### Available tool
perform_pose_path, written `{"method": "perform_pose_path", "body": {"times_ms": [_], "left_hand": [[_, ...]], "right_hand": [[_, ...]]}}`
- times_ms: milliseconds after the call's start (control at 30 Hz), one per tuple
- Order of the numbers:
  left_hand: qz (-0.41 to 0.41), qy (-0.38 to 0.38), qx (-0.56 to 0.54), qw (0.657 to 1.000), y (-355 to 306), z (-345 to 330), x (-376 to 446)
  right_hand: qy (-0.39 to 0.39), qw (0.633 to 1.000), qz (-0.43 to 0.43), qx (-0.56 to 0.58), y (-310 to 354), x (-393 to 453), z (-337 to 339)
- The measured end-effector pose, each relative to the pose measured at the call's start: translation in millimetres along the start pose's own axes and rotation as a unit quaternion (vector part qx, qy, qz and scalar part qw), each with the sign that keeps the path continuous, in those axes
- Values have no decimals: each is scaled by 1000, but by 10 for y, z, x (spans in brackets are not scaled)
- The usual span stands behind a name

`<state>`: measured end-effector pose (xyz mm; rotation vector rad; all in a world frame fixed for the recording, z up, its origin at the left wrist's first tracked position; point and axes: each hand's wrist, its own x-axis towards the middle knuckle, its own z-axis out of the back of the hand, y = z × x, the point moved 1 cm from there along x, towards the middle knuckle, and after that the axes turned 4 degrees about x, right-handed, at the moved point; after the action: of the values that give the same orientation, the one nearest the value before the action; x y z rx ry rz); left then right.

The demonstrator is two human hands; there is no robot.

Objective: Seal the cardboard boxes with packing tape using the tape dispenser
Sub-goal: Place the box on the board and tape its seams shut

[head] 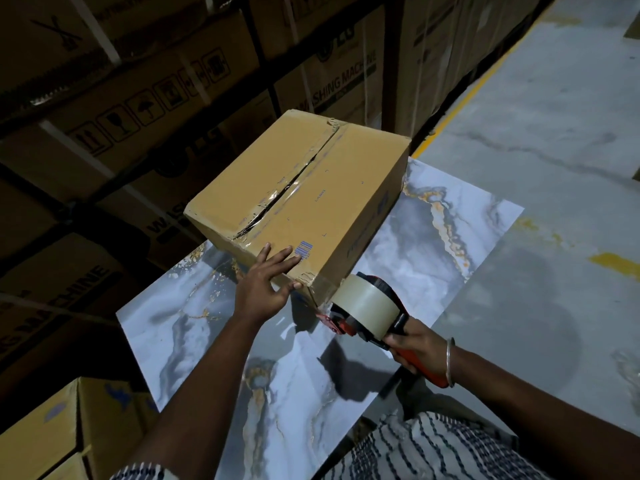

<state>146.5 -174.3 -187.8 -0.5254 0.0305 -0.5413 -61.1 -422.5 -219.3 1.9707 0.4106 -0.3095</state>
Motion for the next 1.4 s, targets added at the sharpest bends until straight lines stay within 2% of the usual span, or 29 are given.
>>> {"method": "perform_pose_path", "body": {"times_ms": [100, 200, 367, 433, 533, 1400], "left_hand": [[-2, 4, -6, 1000, -59, 24, -25], [-50, 7, -1, 999, -235, 21, -11], [-183, 115, 116, 970, -557, -136, 195], [-186, 140, 148, 961, -546, -165, 252], [-184, 154, 132, 962, -549, -153, 262], [-198, 189, 105, 956, -470, -92, 322]], "right_hand": [[2, 1000, 4, -14, 17, 6, 27], [-3, 1000, 3, -4, -18, 32, 34], [3, 1000, 10, -11, -42, 56, 67], [5, 1000, 7, -18, -27, 64, 96], [1, 1000, 4, -15, -48, 90, 119], [-13, 1000, 13, -20, -74, 114, 98]]}}
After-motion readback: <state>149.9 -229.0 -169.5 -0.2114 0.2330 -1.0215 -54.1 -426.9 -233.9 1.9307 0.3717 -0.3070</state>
